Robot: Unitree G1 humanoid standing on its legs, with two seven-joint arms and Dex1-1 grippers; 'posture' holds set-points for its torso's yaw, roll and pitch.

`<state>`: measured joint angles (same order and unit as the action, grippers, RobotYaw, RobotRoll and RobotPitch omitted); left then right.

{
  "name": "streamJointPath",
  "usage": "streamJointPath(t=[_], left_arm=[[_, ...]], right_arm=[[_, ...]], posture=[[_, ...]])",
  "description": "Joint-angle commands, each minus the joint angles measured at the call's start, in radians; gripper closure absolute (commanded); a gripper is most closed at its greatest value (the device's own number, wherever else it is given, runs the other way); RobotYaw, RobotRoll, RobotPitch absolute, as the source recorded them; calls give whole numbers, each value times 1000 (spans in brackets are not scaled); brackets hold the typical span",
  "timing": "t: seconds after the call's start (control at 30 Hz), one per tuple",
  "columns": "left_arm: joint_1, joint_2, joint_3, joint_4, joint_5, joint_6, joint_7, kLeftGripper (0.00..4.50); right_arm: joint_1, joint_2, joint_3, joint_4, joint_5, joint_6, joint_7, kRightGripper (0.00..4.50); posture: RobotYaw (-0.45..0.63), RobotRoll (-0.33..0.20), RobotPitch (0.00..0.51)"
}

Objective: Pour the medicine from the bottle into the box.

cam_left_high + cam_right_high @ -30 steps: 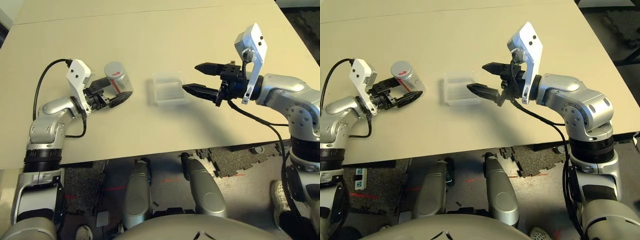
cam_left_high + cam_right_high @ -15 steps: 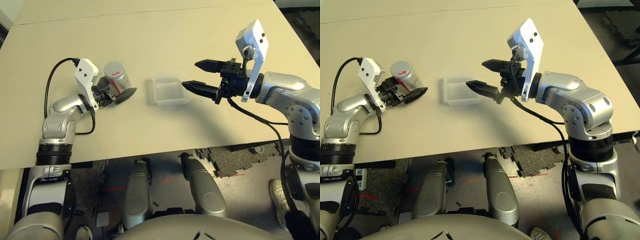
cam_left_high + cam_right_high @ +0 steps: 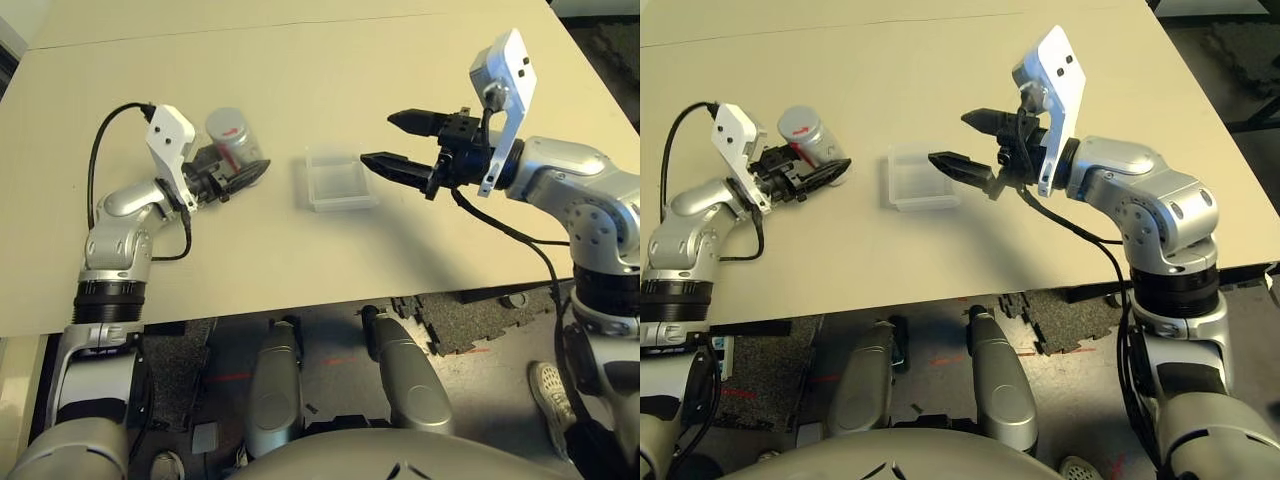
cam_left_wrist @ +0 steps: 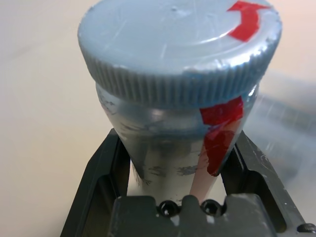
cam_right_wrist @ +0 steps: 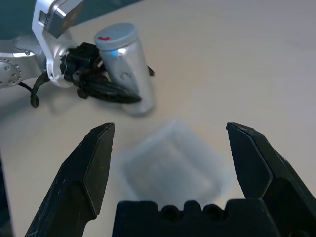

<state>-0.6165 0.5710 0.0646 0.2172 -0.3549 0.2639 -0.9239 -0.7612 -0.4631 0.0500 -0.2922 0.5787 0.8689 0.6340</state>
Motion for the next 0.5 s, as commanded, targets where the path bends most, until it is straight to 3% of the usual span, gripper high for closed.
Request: streamJointPath(t=[0.03, 0.2, 0.5], left_arm=[[-60, -19, -41, 44, -3, 30, -49, 1736], [-135, -57, -83, 109, 10, 37, -98, 1736], [-181, -112, -126, 136, 23, 42, -133, 1736]], right_arm=[[-66, 31, 55, 51, -51, -37, -5, 0], [-171, 85, 107, 119, -106, -77, 4, 0], [-230, 141, 140, 155, -157, -74, 8, 0]], posture=[[1, 0, 228], [-3, 0, 219], [-21, 0, 211]])
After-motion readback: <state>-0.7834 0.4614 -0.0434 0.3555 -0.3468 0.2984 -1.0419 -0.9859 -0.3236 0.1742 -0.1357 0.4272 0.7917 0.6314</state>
